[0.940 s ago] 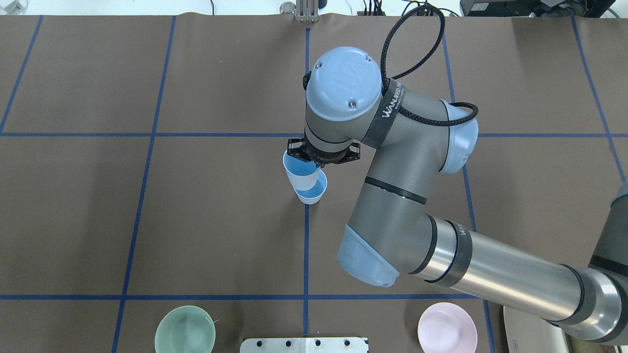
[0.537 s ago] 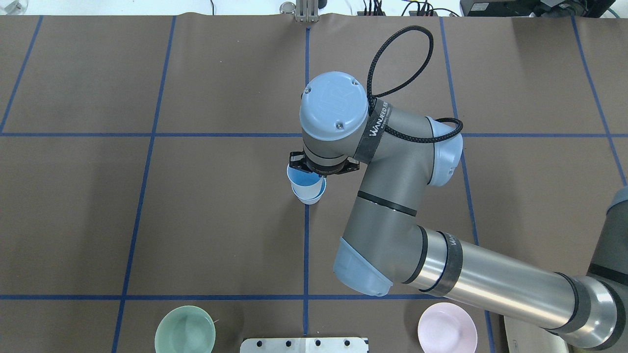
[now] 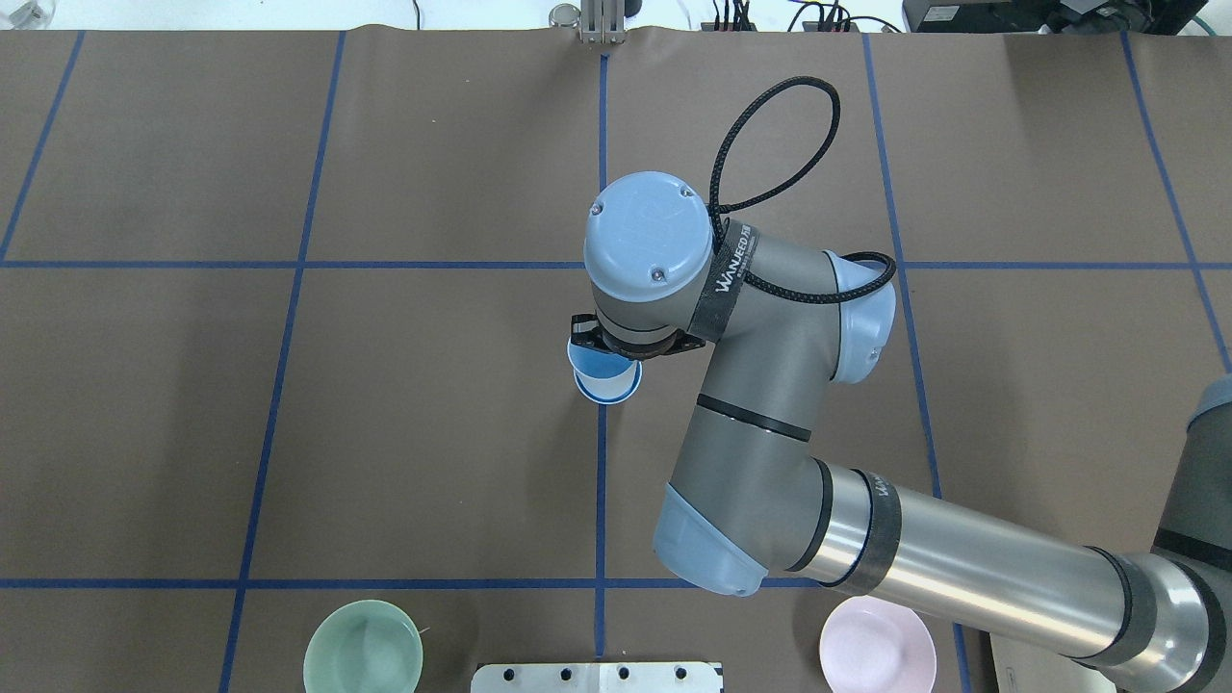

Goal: Stack blue cups with both arms
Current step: 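Lower the held cup into the center cup and open the right gripper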

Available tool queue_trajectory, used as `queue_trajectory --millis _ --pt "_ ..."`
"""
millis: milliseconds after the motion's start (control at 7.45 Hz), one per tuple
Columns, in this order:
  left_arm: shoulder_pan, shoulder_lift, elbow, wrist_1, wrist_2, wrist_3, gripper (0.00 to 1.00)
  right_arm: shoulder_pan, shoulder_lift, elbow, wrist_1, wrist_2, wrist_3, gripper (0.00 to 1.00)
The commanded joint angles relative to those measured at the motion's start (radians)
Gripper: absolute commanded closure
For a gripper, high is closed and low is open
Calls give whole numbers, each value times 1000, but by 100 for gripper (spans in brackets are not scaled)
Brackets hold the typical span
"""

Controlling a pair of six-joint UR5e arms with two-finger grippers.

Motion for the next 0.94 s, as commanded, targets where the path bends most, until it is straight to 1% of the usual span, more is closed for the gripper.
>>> queue_trajectory --millis 0,134,268,403,537,671,805 --pt "0 -1 0 0 0 0 2 -1 -1 -1 1 -2 0 46" --pt "0 -1 0 0 0 0 2 5 2 3 2 -2 -6 39" --pt "0 1 0 0 0 0 2 24 10 10 2 -2 -15 23" --pt "0 -1 0 0 0 -1 2 51 11 20 1 0 -17 1" --pt "0 -1 -5 1 -6 -6 2 101 4 20 -1 10 -34 0" --pt "14 -2 -15 14 -3 -12 2 172 -18 20 -1 33 -132 0" --pt "51 -4 -34 21 3 -38 2 273 -57 19 2 94 -285 0"
